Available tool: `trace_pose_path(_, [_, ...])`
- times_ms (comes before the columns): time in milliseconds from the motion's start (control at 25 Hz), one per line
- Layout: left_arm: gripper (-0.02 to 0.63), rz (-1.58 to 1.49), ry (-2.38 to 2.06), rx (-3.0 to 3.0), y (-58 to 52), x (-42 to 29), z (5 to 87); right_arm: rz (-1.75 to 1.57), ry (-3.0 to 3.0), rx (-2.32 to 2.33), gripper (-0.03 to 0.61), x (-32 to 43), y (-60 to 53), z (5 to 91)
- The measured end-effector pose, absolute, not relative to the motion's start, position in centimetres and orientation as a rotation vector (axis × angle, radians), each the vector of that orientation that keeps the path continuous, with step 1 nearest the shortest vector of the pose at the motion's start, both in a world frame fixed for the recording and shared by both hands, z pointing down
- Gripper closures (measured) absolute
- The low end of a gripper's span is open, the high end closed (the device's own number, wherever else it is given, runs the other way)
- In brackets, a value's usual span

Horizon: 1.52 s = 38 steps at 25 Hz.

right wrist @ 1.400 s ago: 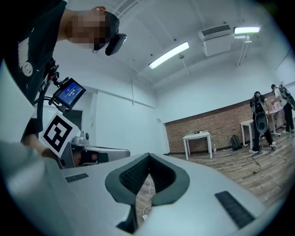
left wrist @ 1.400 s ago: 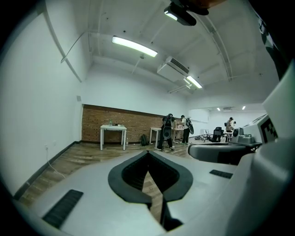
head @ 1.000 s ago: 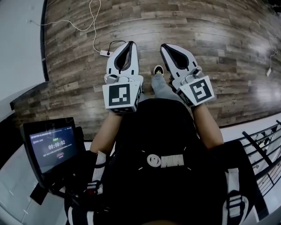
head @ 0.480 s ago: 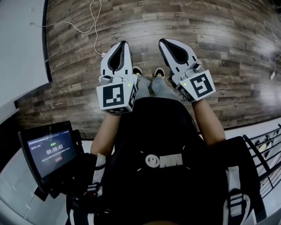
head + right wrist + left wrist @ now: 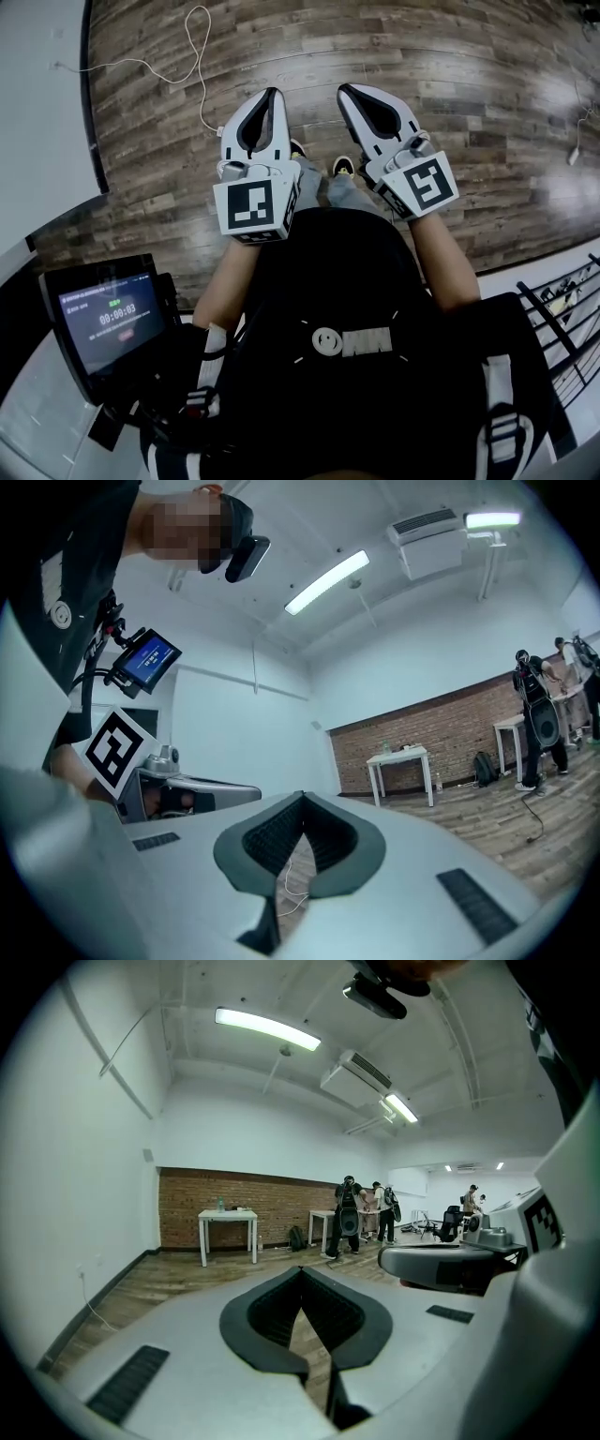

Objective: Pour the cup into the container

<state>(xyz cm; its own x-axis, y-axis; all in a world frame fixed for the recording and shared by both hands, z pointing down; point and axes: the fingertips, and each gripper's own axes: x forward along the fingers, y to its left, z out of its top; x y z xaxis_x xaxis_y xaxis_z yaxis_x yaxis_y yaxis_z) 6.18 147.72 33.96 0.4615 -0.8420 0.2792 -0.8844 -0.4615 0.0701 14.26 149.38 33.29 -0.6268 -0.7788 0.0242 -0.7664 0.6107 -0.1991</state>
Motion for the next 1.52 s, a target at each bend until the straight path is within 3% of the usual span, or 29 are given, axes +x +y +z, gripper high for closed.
trace_pose_path(640, [0.614,0.242,-1.440,2.495,139.2,1.1,34.4,-0.322,2.782,-1.431,0.574,9.0,141.2,34.0])
trace_pose_path(1520, [0.614,0.390,-1.522,2.487,125.6,11.1,34.6,-0.335,2.745,-1.359,0.574,20.7,126.2,35.1])
